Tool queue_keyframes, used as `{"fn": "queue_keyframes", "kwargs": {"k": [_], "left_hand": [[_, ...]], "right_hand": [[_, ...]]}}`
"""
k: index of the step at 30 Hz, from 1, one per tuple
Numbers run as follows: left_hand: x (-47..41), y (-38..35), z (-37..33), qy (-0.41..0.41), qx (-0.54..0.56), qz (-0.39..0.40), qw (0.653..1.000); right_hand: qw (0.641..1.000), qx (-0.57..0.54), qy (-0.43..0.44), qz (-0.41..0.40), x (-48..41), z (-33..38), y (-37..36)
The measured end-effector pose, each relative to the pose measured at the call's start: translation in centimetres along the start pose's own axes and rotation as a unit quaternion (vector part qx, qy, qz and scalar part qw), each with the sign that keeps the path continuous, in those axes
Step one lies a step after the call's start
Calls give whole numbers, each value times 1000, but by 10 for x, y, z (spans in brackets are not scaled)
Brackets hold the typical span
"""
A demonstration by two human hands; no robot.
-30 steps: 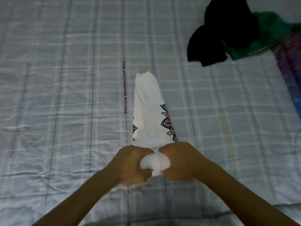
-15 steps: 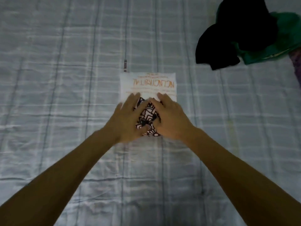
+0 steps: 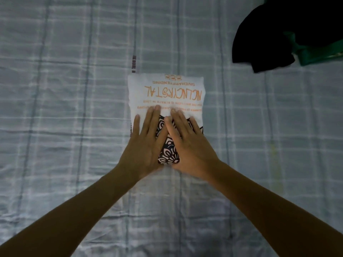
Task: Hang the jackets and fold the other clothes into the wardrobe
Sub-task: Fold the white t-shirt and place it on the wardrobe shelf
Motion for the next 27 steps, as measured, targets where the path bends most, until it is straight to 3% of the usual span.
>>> {"fn": "queue_keyframes", "kwargs": {"k": [5, 11, 15, 20, 27], "left_hand": [[13, -8, -9, 9, 8, -29, 1000], [-11, -4, 2, 41, 5, -72, 997], [-5, 14, 8, 22, 64, -77, 995], [3, 88, 21, 28, 96, -117, 988], [44, 228, 56, 75, 92, -222, 968]], "right_hand": [[999, 12, -11, -39, 8, 4, -3], [988, 21, 16, -153, -16, -3, 12], [989, 12, 8, -146, -15, 10, 32], [992, 4, 22, -126, -20, 40, 96], [977, 53, 94, -184, -34, 132, 225]]}}
Point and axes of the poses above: each hand's wrist, its own x-axis away from the middle knuckle, its own y-axis out of the back of the hand, z = x × y, the point moved 3 cm from there along -x, towards the middle knuckle, and after that the axes turned 7 degrees about -x, right-handed, at the moved point
